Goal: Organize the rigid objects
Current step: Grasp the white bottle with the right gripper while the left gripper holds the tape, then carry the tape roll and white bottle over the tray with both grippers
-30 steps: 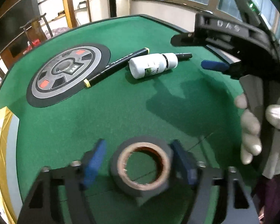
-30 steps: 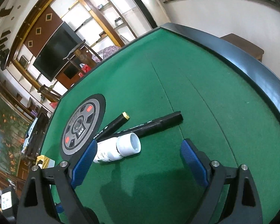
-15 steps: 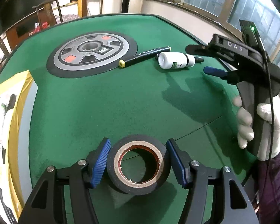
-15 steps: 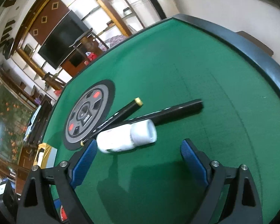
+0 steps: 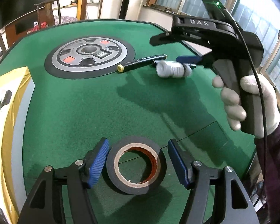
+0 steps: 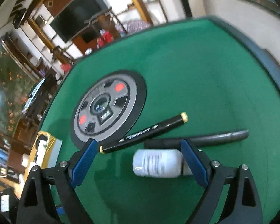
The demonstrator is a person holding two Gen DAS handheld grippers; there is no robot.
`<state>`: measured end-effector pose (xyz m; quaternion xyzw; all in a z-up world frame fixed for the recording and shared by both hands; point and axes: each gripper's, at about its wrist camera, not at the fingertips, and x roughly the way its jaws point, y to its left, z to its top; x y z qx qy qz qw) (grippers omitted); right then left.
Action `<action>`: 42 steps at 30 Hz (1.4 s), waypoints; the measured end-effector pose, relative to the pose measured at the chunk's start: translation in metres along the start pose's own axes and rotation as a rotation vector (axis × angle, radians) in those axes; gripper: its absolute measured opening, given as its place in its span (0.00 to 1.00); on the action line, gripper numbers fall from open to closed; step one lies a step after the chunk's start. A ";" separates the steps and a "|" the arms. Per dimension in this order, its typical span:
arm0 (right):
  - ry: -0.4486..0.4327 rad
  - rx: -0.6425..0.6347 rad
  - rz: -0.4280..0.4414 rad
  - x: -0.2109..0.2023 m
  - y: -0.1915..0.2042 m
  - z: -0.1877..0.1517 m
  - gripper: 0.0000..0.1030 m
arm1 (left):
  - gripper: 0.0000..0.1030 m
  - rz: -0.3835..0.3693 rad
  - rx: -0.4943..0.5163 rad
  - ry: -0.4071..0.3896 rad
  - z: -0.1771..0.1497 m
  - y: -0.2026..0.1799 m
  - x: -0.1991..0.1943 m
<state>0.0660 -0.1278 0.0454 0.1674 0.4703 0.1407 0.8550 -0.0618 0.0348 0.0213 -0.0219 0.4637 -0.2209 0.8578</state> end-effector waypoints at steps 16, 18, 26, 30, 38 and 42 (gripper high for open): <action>0.115 -0.107 -0.103 -0.015 0.028 -0.066 0.88 | 0.68 -0.025 -0.022 -0.007 0.001 0.004 0.000; 0.127 -0.112 -0.155 -0.005 0.032 -0.071 0.88 | 0.68 -0.012 -0.012 -0.004 0.001 0.002 0.000; 0.093 -0.147 -0.287 -0.004 0.039 -0.078 0.37 | 0.68 0.043 0.038 0.015 0.001 -0.007 0.002; 0.096 -0.103 -0.223 -0.016 0.024 -0.082 0.32 | 0.69 0.129 0.104 0.036 -0.004 -0.022 0.005; 0.048 -0.091 -0.224 -0.012 0.025 -0.084 0.32 | 0.64 0.099 0.056 0.039 -0.006 -0.010 -0.002; 0.050 -0.078 -0.211 -0.012 0.025 -0.085 0.32 | 0.64 0.067 0.003 0.041 -0.016 0.003 -0.016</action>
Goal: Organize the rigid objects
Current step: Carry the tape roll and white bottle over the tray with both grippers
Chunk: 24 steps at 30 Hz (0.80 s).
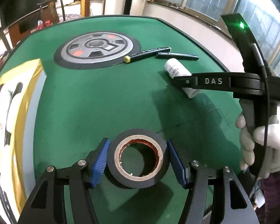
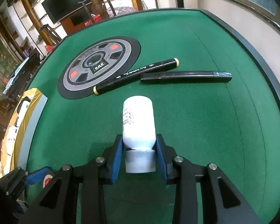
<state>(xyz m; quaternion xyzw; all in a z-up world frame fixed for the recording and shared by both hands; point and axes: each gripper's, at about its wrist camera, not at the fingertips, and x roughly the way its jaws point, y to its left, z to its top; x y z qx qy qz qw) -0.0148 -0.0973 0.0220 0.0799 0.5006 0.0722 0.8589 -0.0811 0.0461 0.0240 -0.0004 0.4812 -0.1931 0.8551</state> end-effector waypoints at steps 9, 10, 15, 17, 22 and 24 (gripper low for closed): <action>-0.008 0.059 0.086 -0.017 -0.004 -0.016 0.32 | 0.64 -0.060 -0.073 -0.056 -0.014 0.016 -0.033; -0.015 0.056 0.096 -0.021 -0.002 -0.018 0.32 | 0.64 -0.065 -0.078 -0.067 -0.015 0.017 -0.039; -0.043 0.027 0.166 -0.041 0.021 -0.021 0.32 | 0.64 -0.083 -0.099 -0.126 -0.019 0.025 -0.071; -0.044 0.006 0.195 -0.047 0.033 -0.021 0.32 | 0.64 -0.077 -0.116 -0.153 -0.021 0.036 -0.086; -0.049 -0.065 0.271 -0.060 0.077 -0.020 0.32 | 0.64 0.001 -0.187 -0.220 -0.030 0.079 -0.121; -0.045 -0.083 0.296 -0.061 0.091 -0.021 0.32 | 0.64 0.039 -0.220 -0.241 -0.036 0.099 -0.134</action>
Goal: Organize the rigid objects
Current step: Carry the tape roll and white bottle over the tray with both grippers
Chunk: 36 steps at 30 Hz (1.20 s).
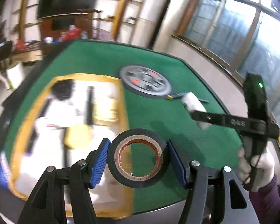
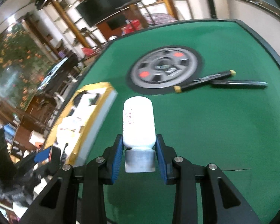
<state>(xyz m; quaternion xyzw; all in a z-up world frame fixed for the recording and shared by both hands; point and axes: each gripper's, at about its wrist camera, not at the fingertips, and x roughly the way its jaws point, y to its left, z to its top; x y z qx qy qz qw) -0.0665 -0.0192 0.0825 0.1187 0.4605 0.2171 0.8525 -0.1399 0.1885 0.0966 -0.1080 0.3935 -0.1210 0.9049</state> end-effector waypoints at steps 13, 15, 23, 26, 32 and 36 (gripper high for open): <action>0.114 -0.163 0.140 0.057 0.114 -0.013 0.32 | 0.64 0.203 -0.130 0.036 -0.023 0.097 -0.011; 0.132 -0.191 0.145 0.065 0.128 -0.018 0.32 | 0.64 0.211 -0.143 0.046 -0.026 0.105 -0.008; 0.181 -0.300 0.146 0.090 0.175 -0.044 0.32 | 0.64 0.276 -0.103 0.059 -0.028 0.109 0.002; 0.192 -0.314 0.144 0.094 0.182 -0.051 0.32 | 0.64 0.293 -0.098 0.059 -0.029 0.110 0.003; 0.186 -0.354 0.118 0.097 0.188 -0.062 0.32 | 0.64 0.352 -0.074 0.043 -0.027 0.110 0.001; 0.183 -0.375 0.107 0.101 0.193 -0.063 0.32 | 0.64 0.370 -0.062 0.041 -0.028 0.109 0.003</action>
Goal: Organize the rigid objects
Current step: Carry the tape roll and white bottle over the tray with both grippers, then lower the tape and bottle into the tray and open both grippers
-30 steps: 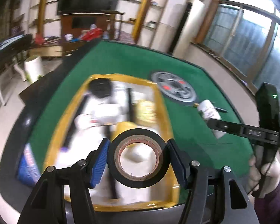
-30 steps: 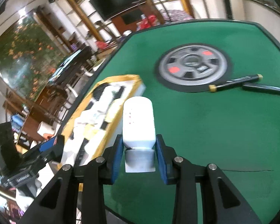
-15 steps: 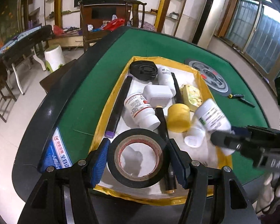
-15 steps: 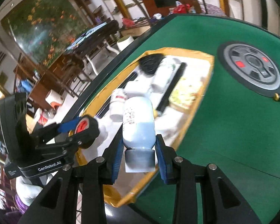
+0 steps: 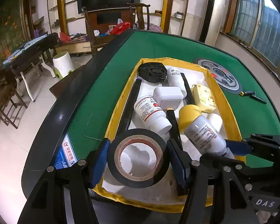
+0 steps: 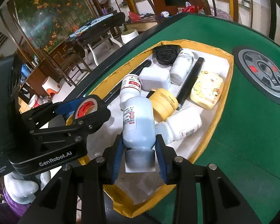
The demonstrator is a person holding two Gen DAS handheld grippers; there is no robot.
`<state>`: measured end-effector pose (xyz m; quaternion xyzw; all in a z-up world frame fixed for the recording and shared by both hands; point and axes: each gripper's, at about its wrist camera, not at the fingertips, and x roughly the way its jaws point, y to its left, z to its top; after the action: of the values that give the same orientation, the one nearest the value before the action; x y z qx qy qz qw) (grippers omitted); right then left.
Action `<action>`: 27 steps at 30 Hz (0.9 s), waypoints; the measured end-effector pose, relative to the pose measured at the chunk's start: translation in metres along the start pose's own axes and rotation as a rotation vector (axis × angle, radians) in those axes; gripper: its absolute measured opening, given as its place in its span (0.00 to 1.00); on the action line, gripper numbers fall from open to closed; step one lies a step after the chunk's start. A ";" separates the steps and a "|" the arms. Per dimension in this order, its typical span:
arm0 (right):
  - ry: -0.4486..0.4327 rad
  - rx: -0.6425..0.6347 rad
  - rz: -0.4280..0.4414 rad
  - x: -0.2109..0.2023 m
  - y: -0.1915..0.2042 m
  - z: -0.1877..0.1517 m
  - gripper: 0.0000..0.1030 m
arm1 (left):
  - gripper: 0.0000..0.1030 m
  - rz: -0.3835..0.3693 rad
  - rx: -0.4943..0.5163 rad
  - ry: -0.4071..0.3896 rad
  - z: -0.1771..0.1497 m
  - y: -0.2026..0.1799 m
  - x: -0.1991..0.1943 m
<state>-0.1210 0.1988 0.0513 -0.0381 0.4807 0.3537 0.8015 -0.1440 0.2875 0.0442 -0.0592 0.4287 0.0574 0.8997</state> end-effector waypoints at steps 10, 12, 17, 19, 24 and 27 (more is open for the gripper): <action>-0.008 -0.055 -0.042 0.003 0.014 -0.002 0.32 | 0.64 0.005 0.004 -0.001 0.000 0.000 0.000; -0.008 -0.058 -0.044 0.003 0.014 -0.002 0.32 | 0.64 0.005 0.002 0.000 0.000 0.000 0.001; -0.014 -0.074 -0.062 0.004 0.017 -0.001 0.32 | 0.64 -0.001 -0.001 0.008 -0.001 0.000 0.003; -0.020 -0.086 -0.075 0.003 0.019 -0.002 0.32 | 0.64 -0.007 -0.007 0.012 -0.002 0.001 0.005; -0.036 -0.161 -0.164 0.007 0.027 -0.006 0.33 | 0.64 -0.042 -0.033 0.010 0.000 0.007 0.007; -0.028 -0.212 -0.234 0.018 0.029 -0.011 0.33 | 0.64 -0.059 -0.040 0.009 0.002 0.009 0.008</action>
<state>-0.1413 0.2256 0.0391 -0.1734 0.4216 0.3070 0.8354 -0.1388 0.2973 0.0383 -0.0903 0.4296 0.0390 0.8976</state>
